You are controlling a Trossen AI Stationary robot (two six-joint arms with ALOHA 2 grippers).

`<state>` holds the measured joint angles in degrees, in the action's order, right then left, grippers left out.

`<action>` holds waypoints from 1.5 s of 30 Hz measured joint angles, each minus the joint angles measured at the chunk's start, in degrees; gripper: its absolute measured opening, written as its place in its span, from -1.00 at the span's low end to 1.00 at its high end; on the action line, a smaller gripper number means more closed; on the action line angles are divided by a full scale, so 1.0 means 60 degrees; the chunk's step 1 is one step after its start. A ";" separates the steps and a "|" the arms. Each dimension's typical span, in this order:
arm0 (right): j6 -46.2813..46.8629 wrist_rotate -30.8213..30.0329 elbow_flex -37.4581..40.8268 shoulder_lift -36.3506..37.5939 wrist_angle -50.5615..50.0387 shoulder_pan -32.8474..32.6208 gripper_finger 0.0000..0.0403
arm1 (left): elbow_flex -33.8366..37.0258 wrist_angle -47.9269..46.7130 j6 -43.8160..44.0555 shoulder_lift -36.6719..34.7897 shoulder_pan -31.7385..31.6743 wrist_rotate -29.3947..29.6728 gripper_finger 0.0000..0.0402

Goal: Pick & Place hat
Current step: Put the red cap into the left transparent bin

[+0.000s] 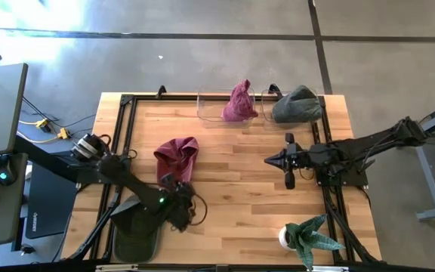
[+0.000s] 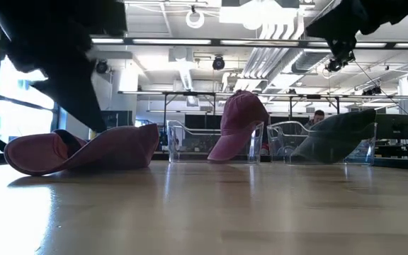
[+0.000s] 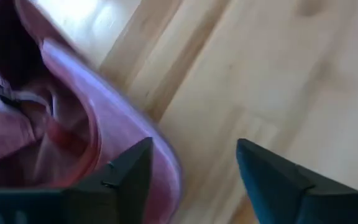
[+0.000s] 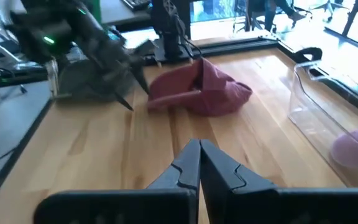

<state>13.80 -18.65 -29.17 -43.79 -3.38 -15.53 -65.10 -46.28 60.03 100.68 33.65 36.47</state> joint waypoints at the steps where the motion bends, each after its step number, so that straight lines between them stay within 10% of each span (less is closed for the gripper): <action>1: -0.0041 0.0007 -0.0020 0.0003 0.0013 -0.0004 -0.98 | 0.0121 0.0077 0.0171 0.0007 -0.0199 -0.0101 0.20; 9: -0.0054 0.0109 -0.0025 0.0007 -0.0040 -0.0004 -0.98 | 0.0513 0.0449 -0.0037 0.0158 -0.1668 -0.0805 0.31; 20: -0.0054 0.0455 -0.0025 0.0007 -0.0033 0.0000 -0.97 | 0.0201 0.1607 -0.4049 0.0534 -0.2475 -0.1077 -0.92; 30: -0.0032 0.0462 -0.0025 0.0007 -0.0174 0.0000 -0.97 | -0.0452 0.1966 -1.2269 0.0754 -0.1415 -0.0691 -0.80; 37: 0.0103 0.0915 -0.0025 -0.0162 -0.0281 0.0004 -0.97 | -0.0434 0.0744 -1.2065 0.0765 -0.1863 -0.0294 -0.47; 45: -0.0185 0.2126 -0.0022 -0.1723 0.0810 0.0004 -0.96 | -0.0698 -0.1747 -0.8513 0.0191 -0.2164 0.0847 -0.04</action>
<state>12.69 -5.90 -29.30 -54.13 1.48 -15.51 -69.29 -56.76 8.95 101.83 20.67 41.55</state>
